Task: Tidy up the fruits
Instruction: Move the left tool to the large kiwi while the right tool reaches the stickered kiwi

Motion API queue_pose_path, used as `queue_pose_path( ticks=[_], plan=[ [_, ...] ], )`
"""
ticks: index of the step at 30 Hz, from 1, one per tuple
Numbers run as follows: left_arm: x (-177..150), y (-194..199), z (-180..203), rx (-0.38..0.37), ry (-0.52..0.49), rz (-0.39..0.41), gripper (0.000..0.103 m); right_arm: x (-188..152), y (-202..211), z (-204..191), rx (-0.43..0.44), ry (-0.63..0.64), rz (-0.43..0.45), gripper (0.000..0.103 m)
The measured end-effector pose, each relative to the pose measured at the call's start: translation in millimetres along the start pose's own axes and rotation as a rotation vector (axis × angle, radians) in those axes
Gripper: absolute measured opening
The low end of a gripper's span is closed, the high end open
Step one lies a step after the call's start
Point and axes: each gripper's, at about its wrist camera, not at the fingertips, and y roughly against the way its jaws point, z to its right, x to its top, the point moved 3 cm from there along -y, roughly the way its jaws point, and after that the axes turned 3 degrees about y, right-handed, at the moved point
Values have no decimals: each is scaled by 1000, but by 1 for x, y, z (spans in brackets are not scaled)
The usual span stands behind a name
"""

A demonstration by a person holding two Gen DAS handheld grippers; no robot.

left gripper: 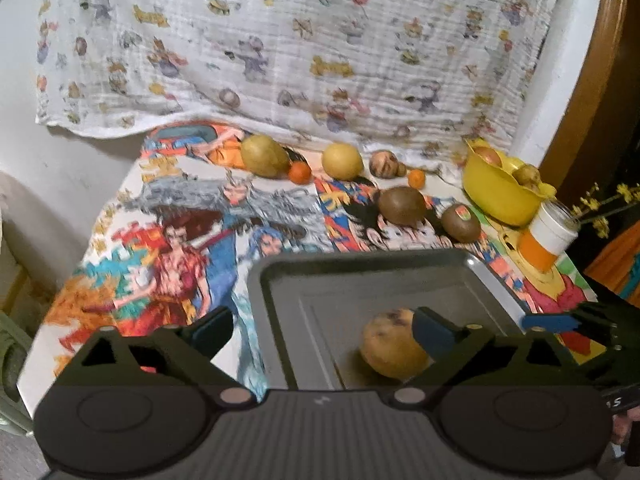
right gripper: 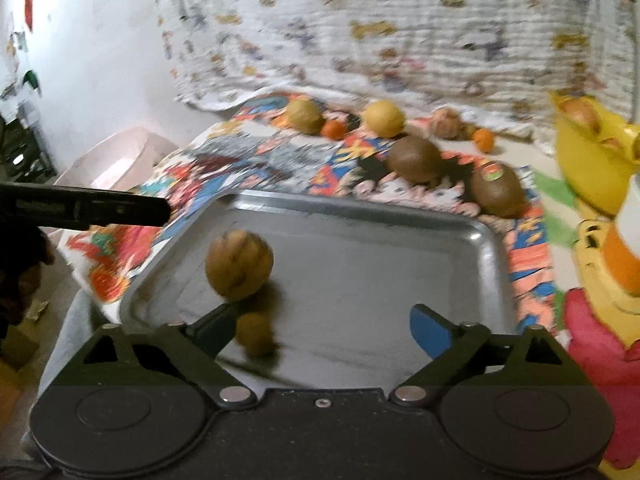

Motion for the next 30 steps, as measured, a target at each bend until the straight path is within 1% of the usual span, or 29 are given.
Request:
queue_pose_path(
  ticks=[5,9,17,23,30],
  plan=[
    [21,-9,5,18,-17,17,102,13,5,25,-67,-17,40,102],
    [39,-21,14,21,-51,21,102,25,7,44,-114,-6,73,102],
    [76,-62,39,-15,-109,4,102,53,-5,82,-207,20,135,102],
    [94,-104,57,-34,-157,-27,102,72,-29,108,-255,5,133,102],
    [99,-143,74,-69,-199,-69,102,79,-51,124,-294,0,101,102]
  ],
)
